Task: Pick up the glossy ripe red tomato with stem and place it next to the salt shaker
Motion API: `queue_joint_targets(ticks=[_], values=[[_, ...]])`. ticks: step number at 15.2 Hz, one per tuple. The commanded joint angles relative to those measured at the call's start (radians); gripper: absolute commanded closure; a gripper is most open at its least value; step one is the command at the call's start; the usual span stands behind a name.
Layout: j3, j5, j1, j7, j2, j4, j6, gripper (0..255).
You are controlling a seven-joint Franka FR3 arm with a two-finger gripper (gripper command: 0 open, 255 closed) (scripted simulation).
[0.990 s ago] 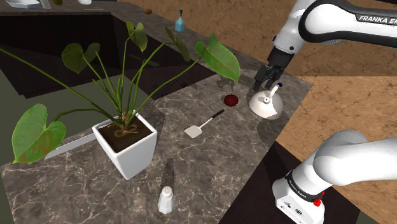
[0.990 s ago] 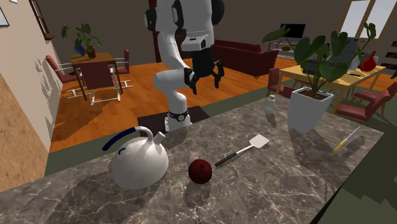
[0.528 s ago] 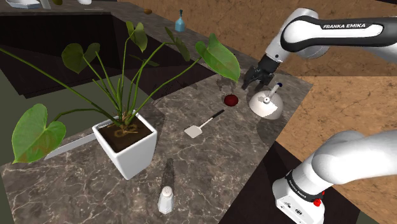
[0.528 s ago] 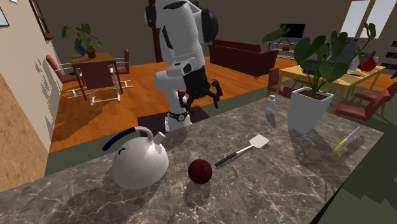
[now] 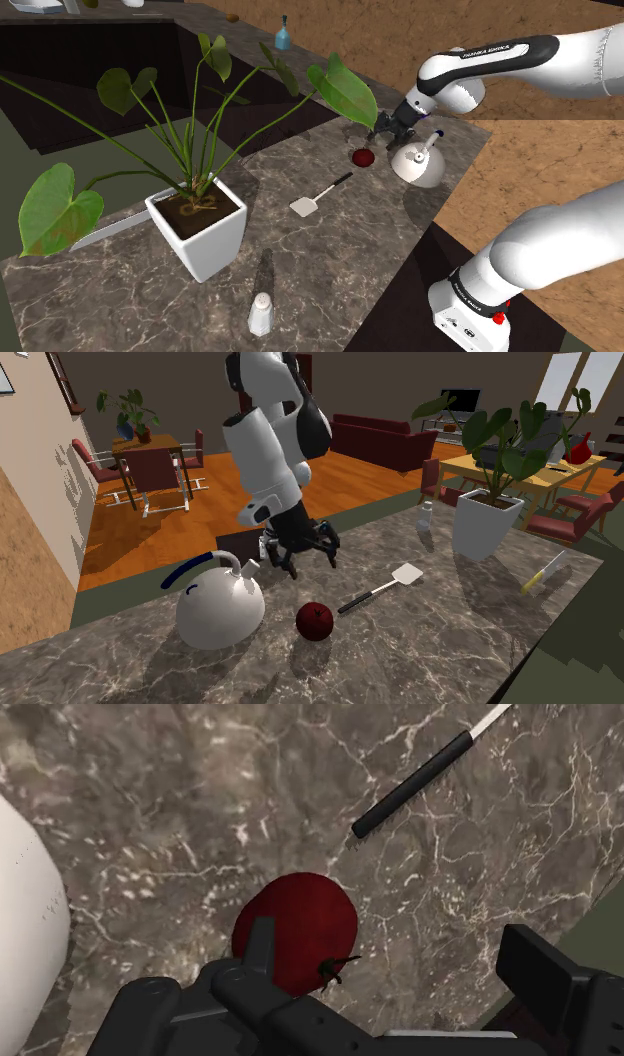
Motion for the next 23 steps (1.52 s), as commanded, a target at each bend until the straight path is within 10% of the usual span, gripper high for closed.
queue_joint_targets(ticks=[1, 6, 22, 23], values=[[-0.035, 0.082, 0.007, -0.039, 0.073, 0.014, 0.063, 0], [-0.102, 0.348, 0.026, -0.174, 0.258, 0.076, 0.162, 0], [-0.076, 0.472, 0.049, -0.255, 0.361, 0.1, 0.222, 0], [-0.076, 0.472, 0.049, -0.255, 0.361, 0.1, 0.222, 255]])
